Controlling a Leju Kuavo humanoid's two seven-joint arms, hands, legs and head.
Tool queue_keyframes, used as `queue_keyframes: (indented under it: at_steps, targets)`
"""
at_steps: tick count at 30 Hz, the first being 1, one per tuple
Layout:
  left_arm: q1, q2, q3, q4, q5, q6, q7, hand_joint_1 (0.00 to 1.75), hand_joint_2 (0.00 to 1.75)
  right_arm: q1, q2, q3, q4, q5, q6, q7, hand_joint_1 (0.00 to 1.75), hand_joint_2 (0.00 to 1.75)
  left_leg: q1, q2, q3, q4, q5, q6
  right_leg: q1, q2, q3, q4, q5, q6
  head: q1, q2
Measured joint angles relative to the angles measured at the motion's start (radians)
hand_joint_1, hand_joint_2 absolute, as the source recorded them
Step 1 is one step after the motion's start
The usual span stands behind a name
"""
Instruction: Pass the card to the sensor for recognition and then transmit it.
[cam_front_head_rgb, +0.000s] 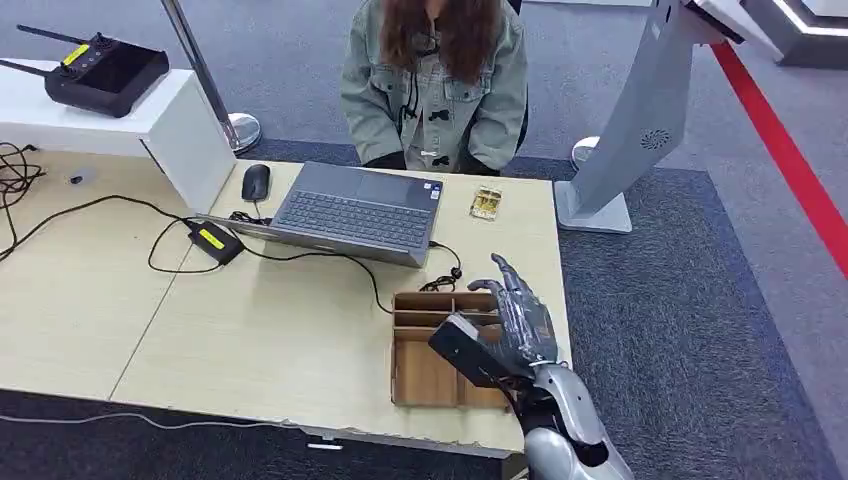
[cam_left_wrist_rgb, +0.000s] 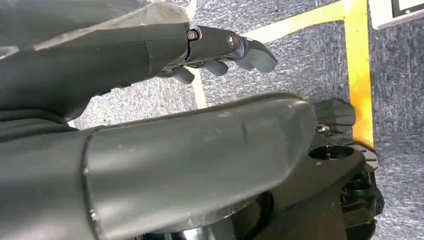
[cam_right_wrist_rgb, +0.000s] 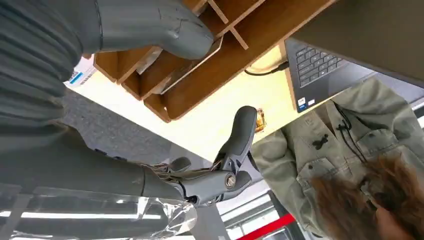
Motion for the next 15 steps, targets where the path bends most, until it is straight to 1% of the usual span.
queue_keyframes:
  at_steps: [1, 4, 7, 15]
  targets:
    - [0.000, 0.000, 0.000, 0.000, -0.001, 0.000, 0.000, 0.00, 0.00, 0.000, 0.000, 0.000, 0.003, -0.002, -0.001, 0.000, 0.73, 1.75, 0.000, 0.000, 0.000, 0.000, 0.000, 0.000, 0.000, 0.000, 0.000, 0.000, 0.000, 0.000, 0.000, 0.000]
    - [0.000, 0.000, 0.000, 0.000, -0.004, 0.000, 0.000, 0.00, 0.00, 0.000, 0.000, 0.000, 0.014, -0.005, -0.007, 0.000, 0.65, 1.75, 0.000, 0.000, 0.000, 0.000, 0.000, 0.000, 0.000, 0.000, 0.000, 0.000, 0.000, 0.000, 0.000, 0.000]
    - [0.000, 0.000, 0.000, 0.000, -0.006, 0.000, 0.000, 0.00, 0.00, -0.001, 0.001, 0.000, 0.028, -0.006, -0.014, 0.000, 0.61, 1.75, 0.000, 0.000, 0.000, 0.000, 0.000, 0.000, 0.000, 0.000, 0.000, 0.000, 0.000, 0.000, 0.000, 0.000]
    - [0.000, 0.000, 0.000, 0.000, -0.010, -0.006, 0.000, 0.00, 0.00, -0.004, 0.006, 0.000, 0.071, -0.008, -0.032, 0.000, 0.65, 1.75, 0.000, 0.000, 0.000, 0.000, 0.000, 0.000, 0.000, 0.000, 0.000, 0.000, 0.000, 0.000, 0.000, 0.000]
